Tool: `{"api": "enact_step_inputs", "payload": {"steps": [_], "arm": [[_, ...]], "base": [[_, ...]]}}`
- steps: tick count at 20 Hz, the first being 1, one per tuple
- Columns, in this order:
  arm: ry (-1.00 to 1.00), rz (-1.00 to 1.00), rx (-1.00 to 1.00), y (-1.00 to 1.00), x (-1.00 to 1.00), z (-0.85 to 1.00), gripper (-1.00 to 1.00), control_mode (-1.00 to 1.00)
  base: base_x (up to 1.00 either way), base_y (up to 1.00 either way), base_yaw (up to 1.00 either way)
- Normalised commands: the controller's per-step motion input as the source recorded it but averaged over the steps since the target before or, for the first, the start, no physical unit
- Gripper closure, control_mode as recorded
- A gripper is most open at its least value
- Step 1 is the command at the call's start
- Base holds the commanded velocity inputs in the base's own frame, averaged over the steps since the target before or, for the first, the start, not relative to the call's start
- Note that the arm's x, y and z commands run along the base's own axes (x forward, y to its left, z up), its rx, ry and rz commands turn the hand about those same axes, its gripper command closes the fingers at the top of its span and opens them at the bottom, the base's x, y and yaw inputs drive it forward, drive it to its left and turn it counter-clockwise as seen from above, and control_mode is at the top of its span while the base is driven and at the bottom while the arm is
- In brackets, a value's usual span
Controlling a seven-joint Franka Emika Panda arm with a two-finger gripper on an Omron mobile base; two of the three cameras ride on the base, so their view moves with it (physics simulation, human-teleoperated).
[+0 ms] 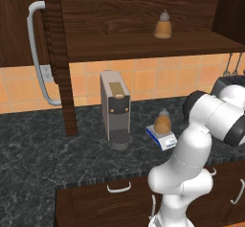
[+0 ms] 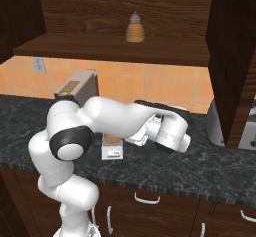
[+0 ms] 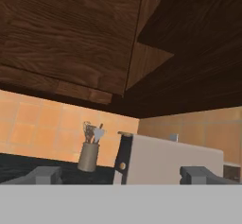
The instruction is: Pick the honey bottle and place it on the digital scale for weighing, and close the cabinet.
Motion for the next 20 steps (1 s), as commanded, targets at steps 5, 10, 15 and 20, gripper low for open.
{"api": "enact_step_inputs", "payload": {"steps": [5, 10, 15, 20], "arm": [[-0.09, -0.31, 0.03, -0.35, -0.53, 0.33, -1.0, -1.0], [-0.01, -0.43, 0.06, -0.39, -0.51, 0.29, -1.0, -1.0], [-0.01, -0.44, 0.03, -0.45, -0.24, 0.3, -1.0, -1.0], [0.02, -0.36, 0.0, -0.44, 0.06, 0.29, -1.0, -1.0]], "base": [[0.0, 0.0, 0.0], [0.0, 0.0, 0.0], [0.0, 0.0, 0.0], [0.0, 0.0, 0.0]]}}
